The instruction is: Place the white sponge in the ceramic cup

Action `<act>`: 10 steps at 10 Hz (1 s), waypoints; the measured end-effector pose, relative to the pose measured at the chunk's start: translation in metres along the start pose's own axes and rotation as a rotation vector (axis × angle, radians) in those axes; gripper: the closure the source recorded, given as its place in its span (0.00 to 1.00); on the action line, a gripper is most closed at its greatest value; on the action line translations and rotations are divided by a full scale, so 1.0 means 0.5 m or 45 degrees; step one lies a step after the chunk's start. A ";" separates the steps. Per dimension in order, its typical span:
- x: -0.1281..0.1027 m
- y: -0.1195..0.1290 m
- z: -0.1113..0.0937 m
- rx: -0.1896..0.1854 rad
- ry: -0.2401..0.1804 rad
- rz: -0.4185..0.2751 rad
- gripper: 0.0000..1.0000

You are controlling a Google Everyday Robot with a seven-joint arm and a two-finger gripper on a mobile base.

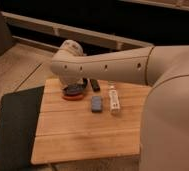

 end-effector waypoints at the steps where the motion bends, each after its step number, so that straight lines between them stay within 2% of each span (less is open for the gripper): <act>1: 0.000 0.007 0.000 -0.005 0.000 -0.005 0.35; 3: 0.002 0.001 0.005 -0.004 0.006 0.005 0.35; 4: 0.021 -0.012 0.023 -0.008 0.038 0.054 0.35; 5: 0.046 -0.053 0.043 0.003 0.070 0.135 0.35; 6: 0.071 -0.092 0.063 -0.007 0.088 0.236 0.35; 8: 0.074 -0.129 0.080 -0.039 0.053 0.314 0.35; 10: 0.074 -0.168 0.098 -0.062 0.004 0.351 0.35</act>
